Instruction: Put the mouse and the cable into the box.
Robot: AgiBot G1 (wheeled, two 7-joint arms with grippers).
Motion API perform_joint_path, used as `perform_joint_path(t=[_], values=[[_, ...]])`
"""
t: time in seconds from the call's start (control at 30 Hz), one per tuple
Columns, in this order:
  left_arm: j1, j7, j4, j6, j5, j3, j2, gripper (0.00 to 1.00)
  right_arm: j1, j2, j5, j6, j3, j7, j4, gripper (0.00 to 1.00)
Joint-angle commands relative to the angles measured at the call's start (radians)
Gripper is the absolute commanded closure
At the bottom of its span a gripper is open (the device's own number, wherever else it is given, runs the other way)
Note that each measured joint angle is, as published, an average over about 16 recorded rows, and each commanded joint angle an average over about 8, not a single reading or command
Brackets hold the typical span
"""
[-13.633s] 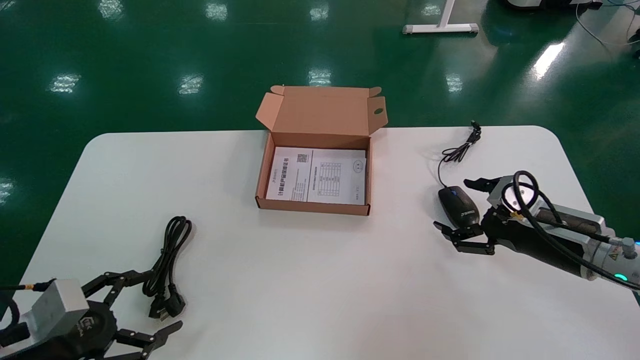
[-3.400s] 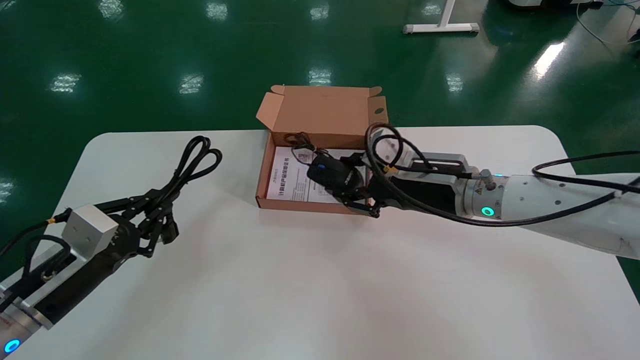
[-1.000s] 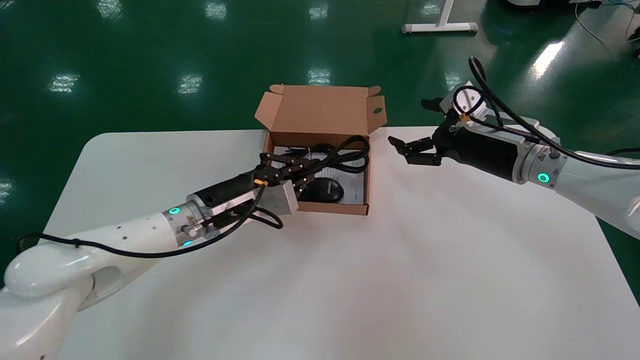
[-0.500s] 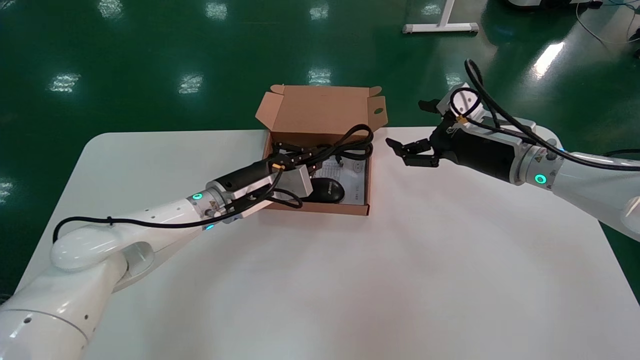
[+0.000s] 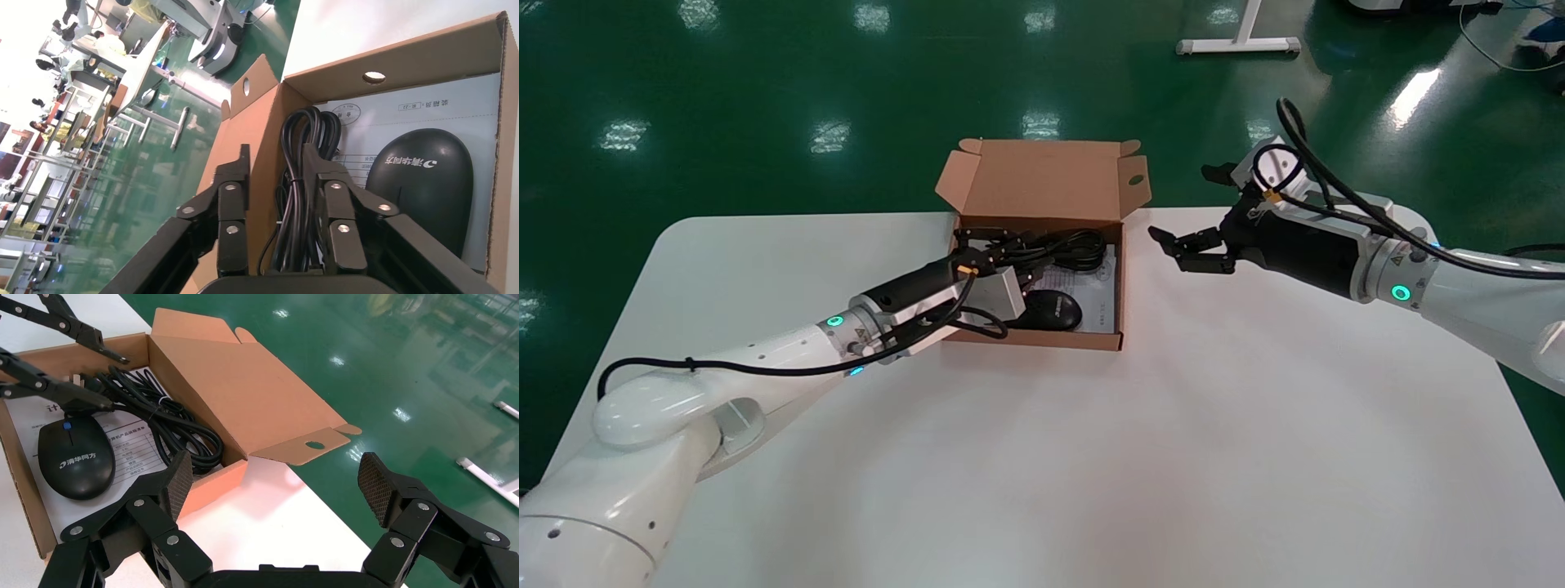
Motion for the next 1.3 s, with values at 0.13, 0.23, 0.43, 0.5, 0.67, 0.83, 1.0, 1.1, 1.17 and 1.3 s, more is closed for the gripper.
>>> perform_joint_path(t=[0.13, 0.23, 0.43, 0.5, 0.67, 0.83, 1.0, 1.1, 1.17, 1.3], values=[[0.011, -0.075, 0.001, 0.07, -0.115, -0.044, 0.019, 0.0, -0.003, -0.003, 0.021, 0.008, 0.015, 0.003, 0.0, 0.0], [0.017, -0.123, 0.018, 0.117, -0.195, -0.062, 0.032, 0.0, -0.012, -0.012, 0.063, 0.023, 0.046, 0.008, 0.0, 0.0], [0.017, -0.178, 0.026, 0.168, -0.266, -0.059, 0.021, 0.0, -0.039, -0.02, 0.132, 0.039, 0.097, 0.019, 0.012, 0.0], [0.02, -0.209, 0.01, 0.184, -0.277, -0.057, 0.004, 0.0, -0.048, -0.011, 0.144, 0.03, 0.103, 0.031, 0.03, 0.0], [0.031, -0.299, -0.051, 0.223, -0.289, -0.051, -0.056, 0.0, -0.077, 0.028, 0.167, -0.013, 0.107, 0.076, 0.103, 0.0], [0.042, -0.392, -0.116, 0.264, -0.303, -0.044, -0.118, 0.0, -0.108, 0.071, 0.192, -0.061, 0.111, 0.126, 0.184, 0.0], [0.053, -0.485, -0.179, 0.305, -0.316, -0.037, -0.18, 0.0, -0.14, 0.114, 0.216, -0.108, 0.115, 0.174, 0.264, 0.0], [0.06, -0.539, -0.217, 0.329, -0.323, -0.033, -0.217, 0.0, -0.158, 0.139, 0.23, -0.136, 0.117, 0.203, 0.311, 0.0], [0.065, -0.576, -0.243, 0.345, -0.329, -0.03, -0.242, 0.0, -0.17, 0.157, 0.24, -0.154, 0.119, 0.223, 0.344, 0.0], [0.074, -0.65, -0.293, 0.377, -0.339, -0.025, -0.291, 0.0, -0.195, 0.191, 0.26, -0.192, 0.122, 0.262, 0.407, 0.0]])
